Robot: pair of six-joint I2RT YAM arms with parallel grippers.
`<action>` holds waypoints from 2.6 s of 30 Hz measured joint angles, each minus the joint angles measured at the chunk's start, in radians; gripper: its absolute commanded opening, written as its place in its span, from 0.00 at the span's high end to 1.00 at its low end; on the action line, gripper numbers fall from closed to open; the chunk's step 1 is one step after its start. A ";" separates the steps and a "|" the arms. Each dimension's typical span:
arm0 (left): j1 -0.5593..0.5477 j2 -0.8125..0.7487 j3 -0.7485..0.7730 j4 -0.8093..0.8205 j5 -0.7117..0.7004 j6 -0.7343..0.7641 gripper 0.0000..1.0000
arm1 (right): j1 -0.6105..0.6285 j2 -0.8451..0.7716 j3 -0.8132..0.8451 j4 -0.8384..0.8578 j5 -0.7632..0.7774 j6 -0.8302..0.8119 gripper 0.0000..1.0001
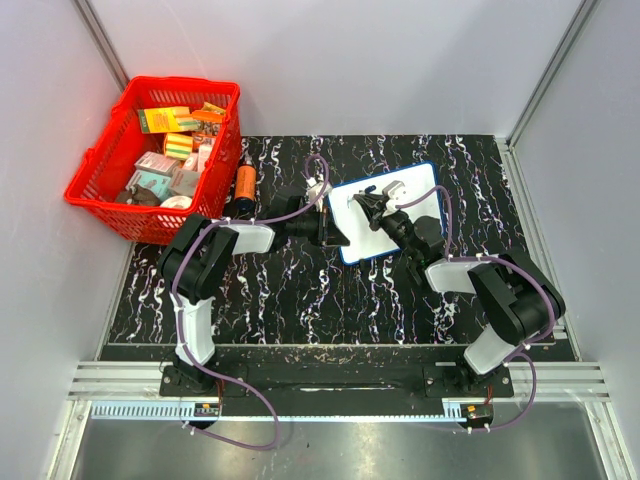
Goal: Write a sentence on the whiteboard
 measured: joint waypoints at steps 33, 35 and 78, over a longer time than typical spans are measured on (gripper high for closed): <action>0.000 0.000 0.000 0.001 0.000 -0.003 1.00 | -0.023 0.000 0.008 0.003 0.024 0.024 1.00; 0.000 0.000 0.000 0.001 0.000 -0.003 1.00 | -0.023 0.000 0.009 0.003 0.026 0.025 1.00; -0.002 0.000 -0.013 0.022 -0.006 -0.003 1.00 | -0.027 -0.010 -0.016 0.020 0.045 0.070 1.00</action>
